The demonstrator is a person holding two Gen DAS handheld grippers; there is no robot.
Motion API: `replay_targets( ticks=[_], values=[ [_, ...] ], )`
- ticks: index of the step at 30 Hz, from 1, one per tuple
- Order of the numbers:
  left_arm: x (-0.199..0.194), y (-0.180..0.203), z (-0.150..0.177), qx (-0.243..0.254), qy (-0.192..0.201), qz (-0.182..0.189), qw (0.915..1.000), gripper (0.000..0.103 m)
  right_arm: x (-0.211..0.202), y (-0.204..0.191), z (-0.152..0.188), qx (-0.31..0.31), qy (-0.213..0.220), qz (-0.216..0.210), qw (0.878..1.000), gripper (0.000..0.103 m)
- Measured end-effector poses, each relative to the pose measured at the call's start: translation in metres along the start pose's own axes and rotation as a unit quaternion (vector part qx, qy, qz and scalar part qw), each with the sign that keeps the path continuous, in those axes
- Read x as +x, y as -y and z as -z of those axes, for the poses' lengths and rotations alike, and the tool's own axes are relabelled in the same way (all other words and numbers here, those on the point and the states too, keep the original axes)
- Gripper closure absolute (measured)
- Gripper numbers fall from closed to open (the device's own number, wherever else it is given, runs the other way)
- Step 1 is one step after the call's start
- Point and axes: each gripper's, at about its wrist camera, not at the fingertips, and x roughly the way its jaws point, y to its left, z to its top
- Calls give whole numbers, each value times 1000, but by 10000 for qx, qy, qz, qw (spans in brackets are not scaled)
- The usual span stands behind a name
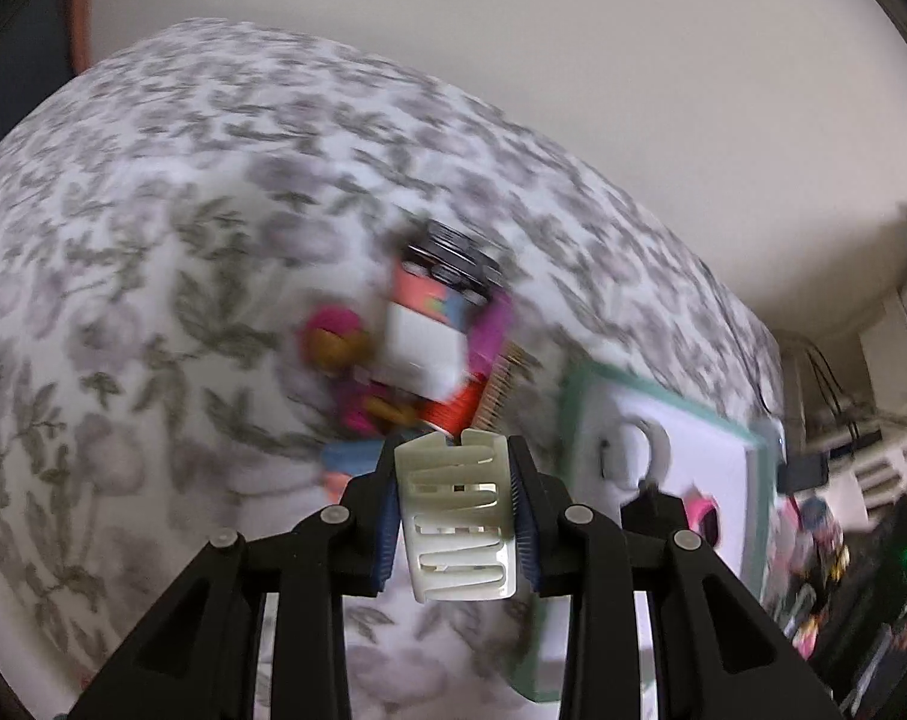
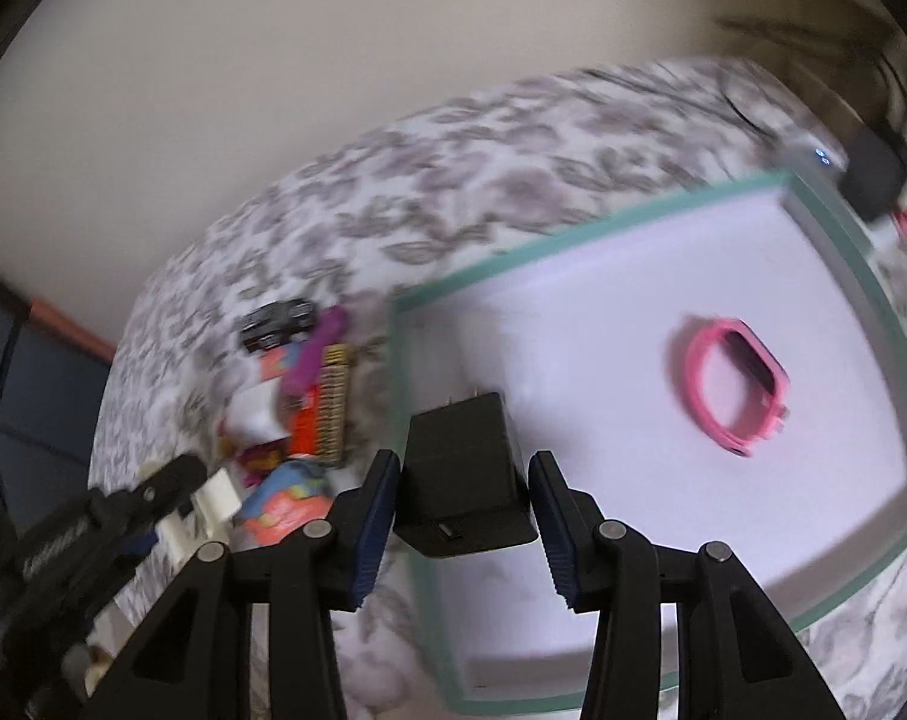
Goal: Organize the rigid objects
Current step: 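Carry the clip and charger into the tray and open both tools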
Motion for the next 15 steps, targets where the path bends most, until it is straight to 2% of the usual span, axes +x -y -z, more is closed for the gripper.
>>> replay_targets(
  ticks=[3,7,8,9,15],
  values=[
    [3,25,8,384,-38,93,9992,69,-4,23,-4,271,84,275,9992,56],
    [8,55,19,806,-127,234,9964,69,-13,53,-9,704,220,205,9971,58],
    [9,60,22,892,-155,259,9956,69,-16,59,-9,787,254,256,9962,70],
    [10,66,26,986,-195,288,9945,69,-18,65,-10,847,282,291,9956,71],
    [20,87,38,1332,-324,299,9901,69,-19,82,-12,1059,296,228,9937,71]
  ],
)
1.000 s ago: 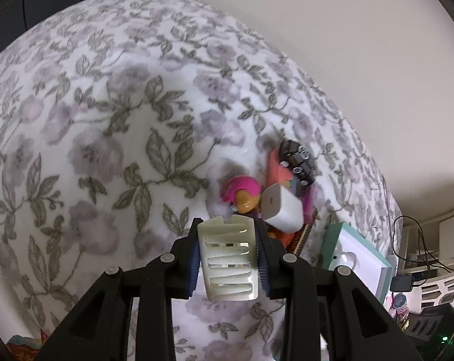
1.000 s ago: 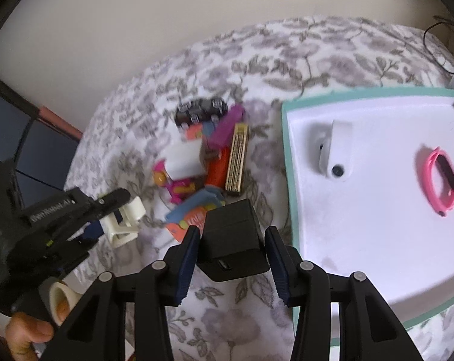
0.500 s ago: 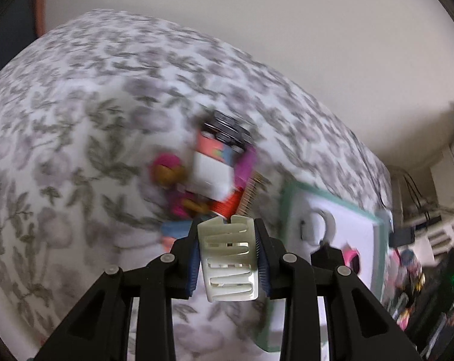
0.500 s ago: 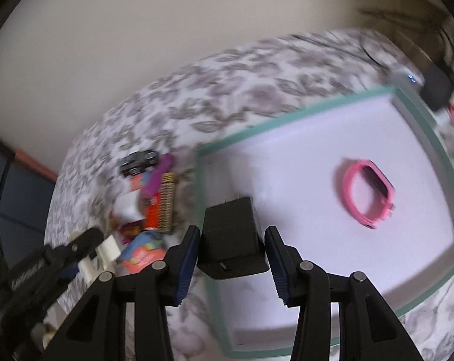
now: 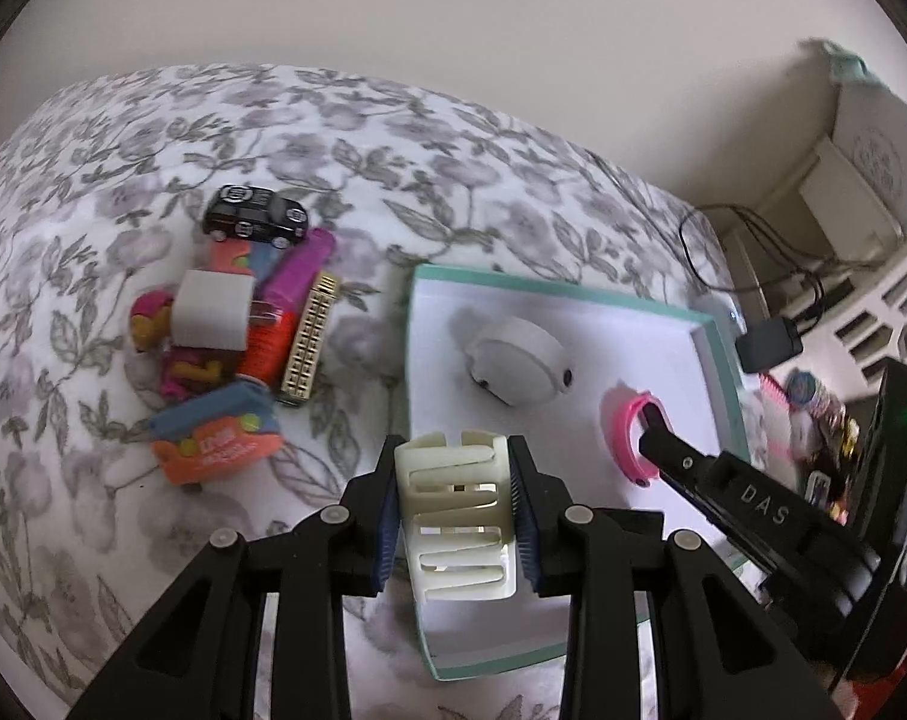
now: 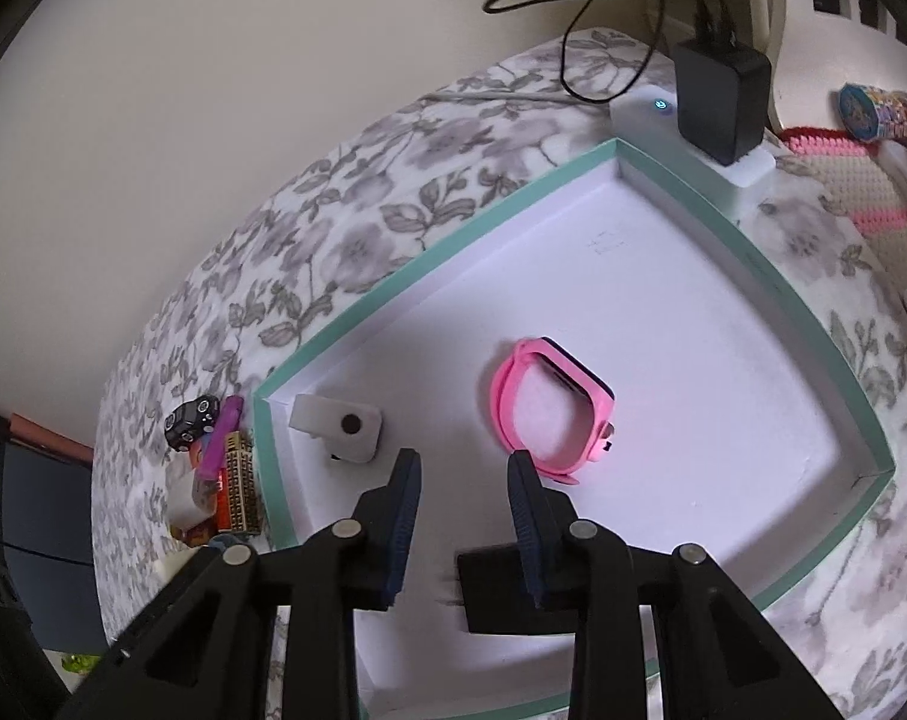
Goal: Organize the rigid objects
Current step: 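Carry the clip and charger into the tray and open both tools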
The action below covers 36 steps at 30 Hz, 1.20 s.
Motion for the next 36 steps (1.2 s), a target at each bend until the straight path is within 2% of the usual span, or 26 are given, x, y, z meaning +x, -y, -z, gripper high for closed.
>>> replay_targets(
  ticks=[9,17,19,21,26,32,36],
  values=[
    [28,18,8,360,-327,26,9988,69,5,-7,2,-184,-110,86,9997,71],
    [41,25,12,487,-493,198,9974,69,9,-7,5,-222,-186,167,9994,71],
    [41,25,12,490,-519,213,9972,65,9,-6,5,-212,-188,167,9995,71],
    [41,25,12,487,-526,204,9972,50,9,-6,5,-220,-190,174,9994,71],
    [39,23,10,434,-511,152,9976,48,9,-6,5,-226,-184,177,9994,71],
    [25,12,0,238,-256,7,9994,47,5,-10,4,-291,-135,197,9993,71],
    [15,0,-7,46,-56,-155,9999,30,0,-14,4,-368,-30,196,9991,71]
  ],
)
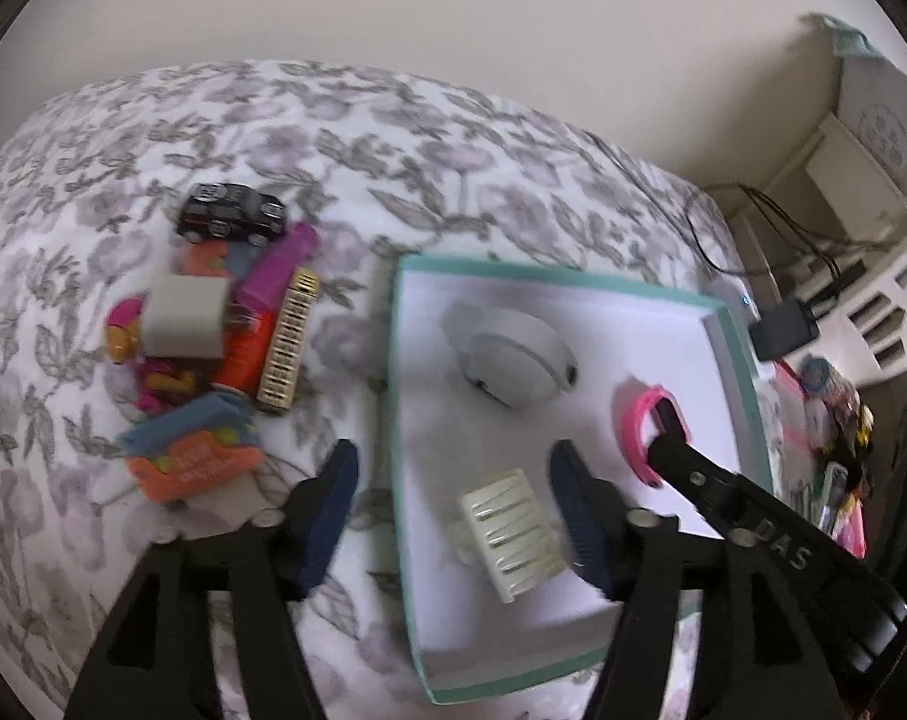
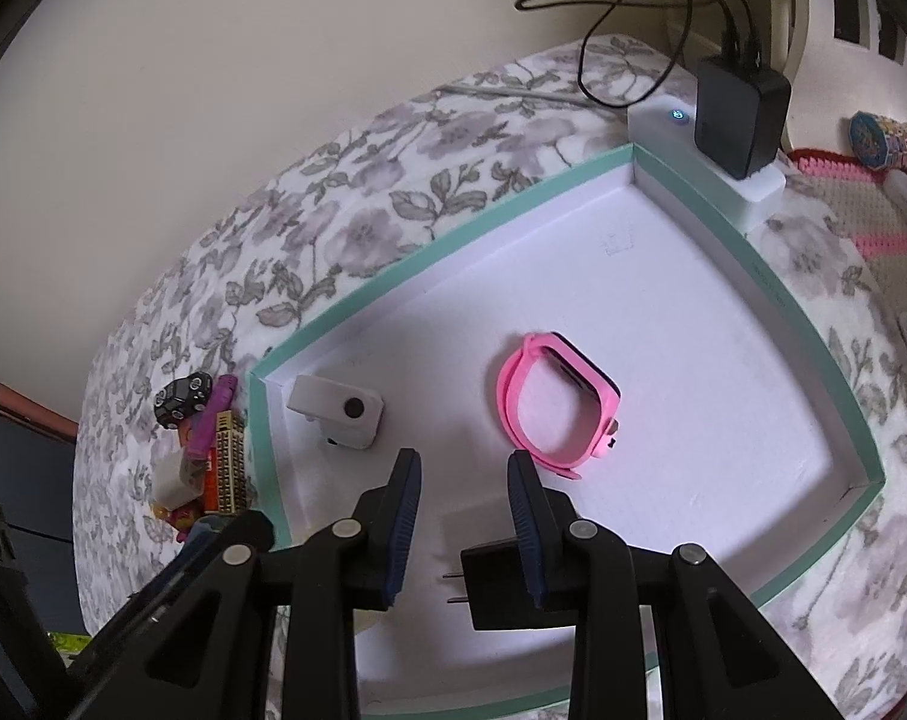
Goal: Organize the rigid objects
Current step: 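Carry the clip and charger into the tray and open both tools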
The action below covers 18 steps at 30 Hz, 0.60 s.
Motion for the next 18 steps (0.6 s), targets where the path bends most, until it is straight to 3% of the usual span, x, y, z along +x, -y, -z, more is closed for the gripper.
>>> replay_targets(
  ticks=[2,6,10,14,18],
  values=[
    [-1,-7,-2,-119,43,-99,9999,29,-2,-3,0,-61,52,34,10000,71],
    [-1,-28,-7,-472,73,-372,9982,14,-3,-10,1,-230,111,98,9996,71],
    [-1,-48,-9,-806,50,-572,9951,14,-1,-19,3,-417,158,208,9988,68],
    [-1,-64,-10,-1119,-13,-620,9918,13,3,-26,6,-601,156,393,9973,46],
    [-1,-80,-10,-1409,-97,-656,9878,13,5,-32,8,-736,165,446,9962,32]
  ],
)
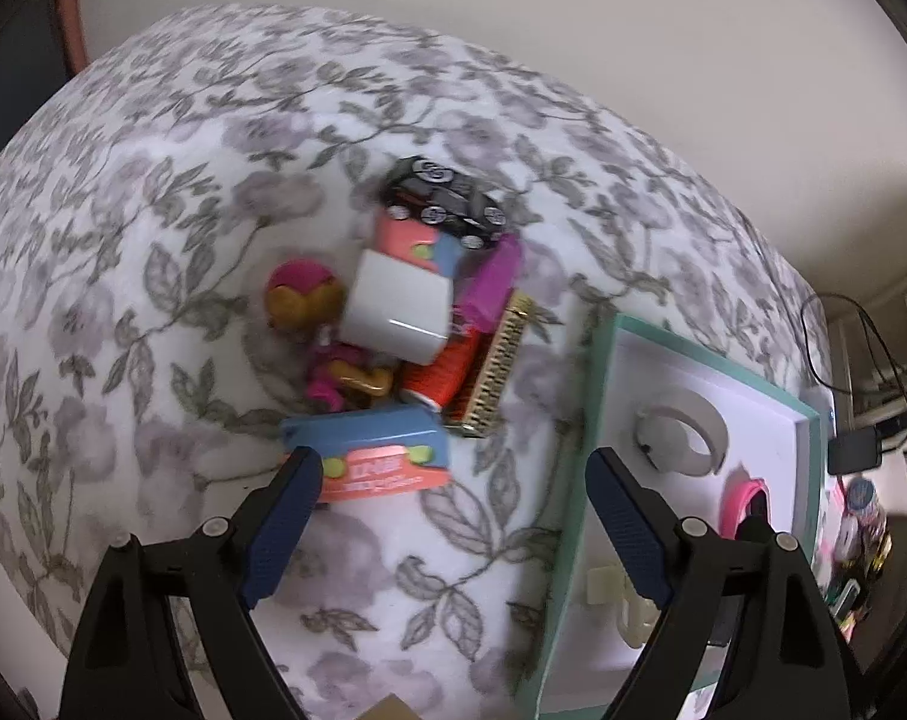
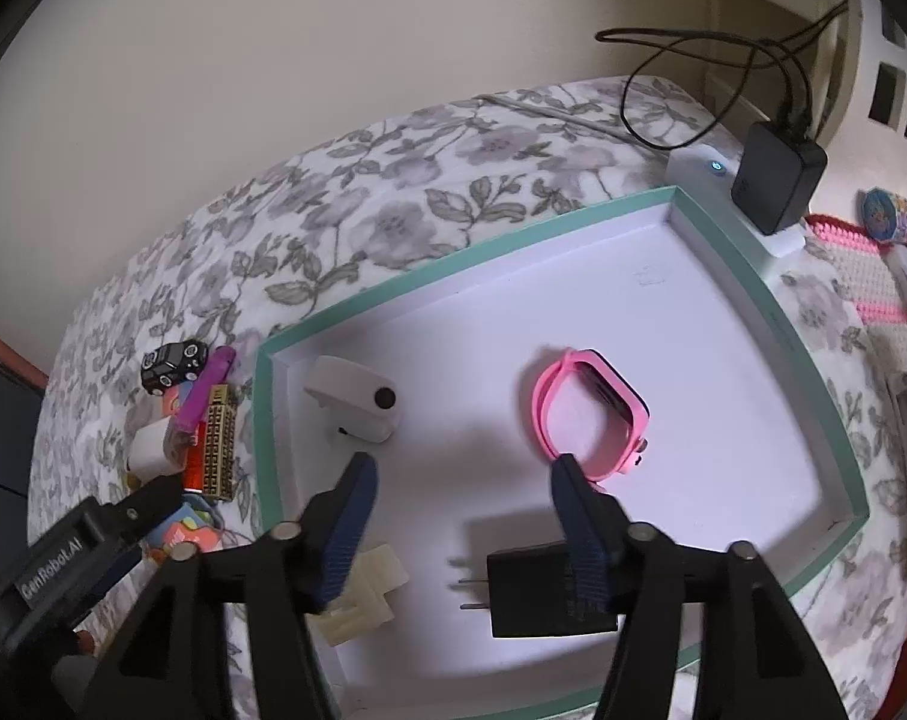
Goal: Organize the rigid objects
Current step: 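Carry the clip and charger into the tray and open both tools, then return both tools to the pile and grasp the orange pencil case with the right tool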
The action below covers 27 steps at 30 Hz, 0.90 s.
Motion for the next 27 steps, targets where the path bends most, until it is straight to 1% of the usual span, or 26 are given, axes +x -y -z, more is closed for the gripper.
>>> replay_targets(
  ticks=[2,4,5,6,7,8,11,14,19,21,25,27],
  values=[
    [0,-5,-2,-102,-26,-52,9999,13,0,-4,1,-99,41,80,9999,25],
    [-2,-12,-5,-189,-6,-145,9997,13,0,-7,1,-161,67,95,9998,22],
    [-3,-15,-6,-221,5,-178,9996,13,0,-8,2,-176,76,76,9998,16],
    [-4,-19,-8,-253,12,-221,9994,13,0,-9,2,-178,84,68,9998,13],
    [-4,-22,-9,-283,29,-254,9993,13,0,-10,2,-167,98,72,9998,5],
    [-6,-25,-11,-307,50,-284,9991,13,0,-11,2,-154,122,87,9998,0],
    [-10,-35,-16,-380,185,-421,9982,13,0,-12,3,-158,236,76,9996,0],
    [-16,-45,-22,-468,385,-441,9972,4,-2,-15,3,-157,366,-25,9992,0],
    [-29,-60,-31,-551,857,-351,9942,4,-11,-27,3,-198,706,-314,9968,0],
    [-33,-66,-34,-592,1026,-348,9923,4,-13,-35,4,-307,768,-445,9956,0],
    [-35,-78,-39,-764,1142,-180,9904,4,-11,-56,7,-581,775,-531,9939,0],
    [-35,-83,-40,-871,1121,-41,9899,4,-11,-67,11,-712,754,-711,9921,0]
  ],
)
